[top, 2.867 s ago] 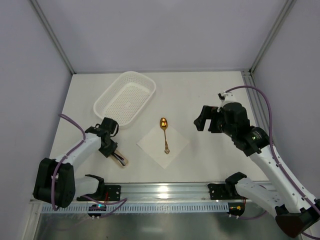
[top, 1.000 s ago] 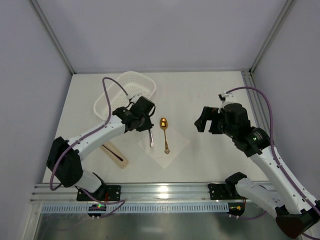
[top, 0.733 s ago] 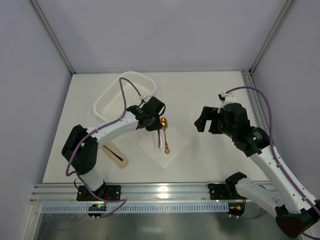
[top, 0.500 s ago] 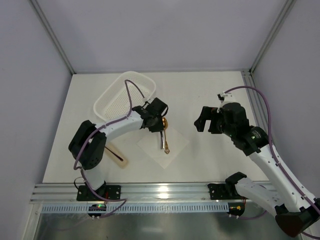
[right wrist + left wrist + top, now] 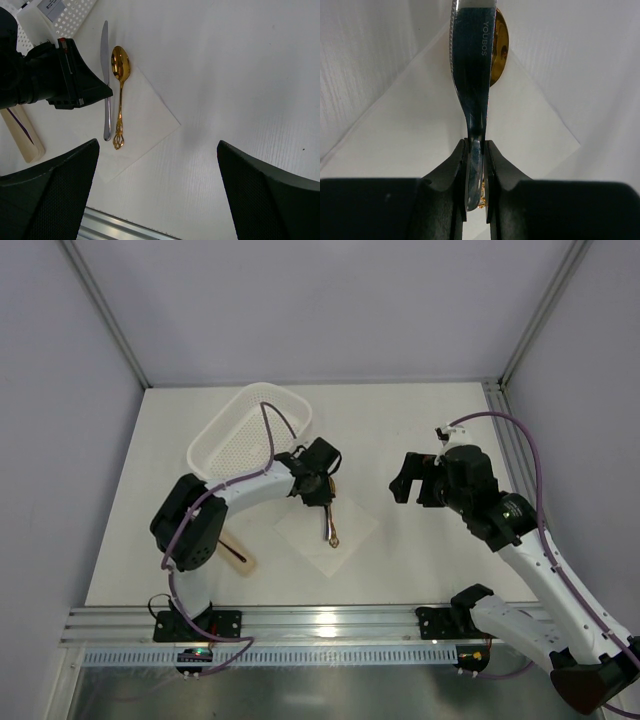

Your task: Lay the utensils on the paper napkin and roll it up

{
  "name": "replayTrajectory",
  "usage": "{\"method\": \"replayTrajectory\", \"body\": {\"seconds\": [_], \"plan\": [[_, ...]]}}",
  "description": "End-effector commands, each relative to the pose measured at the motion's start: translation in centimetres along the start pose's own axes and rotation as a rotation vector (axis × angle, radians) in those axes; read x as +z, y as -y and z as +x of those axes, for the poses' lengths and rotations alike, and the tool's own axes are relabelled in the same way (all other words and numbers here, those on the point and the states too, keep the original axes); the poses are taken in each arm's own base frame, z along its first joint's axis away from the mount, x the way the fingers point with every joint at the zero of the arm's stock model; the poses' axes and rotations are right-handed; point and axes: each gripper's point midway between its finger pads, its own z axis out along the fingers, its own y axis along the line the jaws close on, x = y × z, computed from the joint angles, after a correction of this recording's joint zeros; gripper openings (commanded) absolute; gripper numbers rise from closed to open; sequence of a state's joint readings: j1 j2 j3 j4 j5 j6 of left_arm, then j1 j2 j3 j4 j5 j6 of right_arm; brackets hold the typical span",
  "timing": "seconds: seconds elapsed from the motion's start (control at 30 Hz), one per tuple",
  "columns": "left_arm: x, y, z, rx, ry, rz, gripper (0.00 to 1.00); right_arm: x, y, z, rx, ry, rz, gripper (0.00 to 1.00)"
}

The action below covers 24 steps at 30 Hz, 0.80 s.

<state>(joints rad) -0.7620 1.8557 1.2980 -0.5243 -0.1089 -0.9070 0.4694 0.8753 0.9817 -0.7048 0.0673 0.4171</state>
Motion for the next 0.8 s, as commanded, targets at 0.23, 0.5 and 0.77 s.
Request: {"method": "replayTrajectory", "body": {"seconds": [0.23, 0.5, 0.77], "plan": [[0.3, 1.8, -1.0, 0.007, 0.018, 0.038, 0.02, -0.1, -0.1, -1.1, -0.016, 0.044, 0.004, 1.00], [0.6, 1.6, -0.8, 0.004, 0.008, 0.028, 0.11, -0.3, 0.1, -1.2, -0.016, 0.049, 0.008, 1.00], [0.8, 1.4, -0.5, 0.002, -0.001, 0.019, 0.18, -0.5, 0.1, -1.2, -0.019, 0.053, 0.008, 1.00]]}}
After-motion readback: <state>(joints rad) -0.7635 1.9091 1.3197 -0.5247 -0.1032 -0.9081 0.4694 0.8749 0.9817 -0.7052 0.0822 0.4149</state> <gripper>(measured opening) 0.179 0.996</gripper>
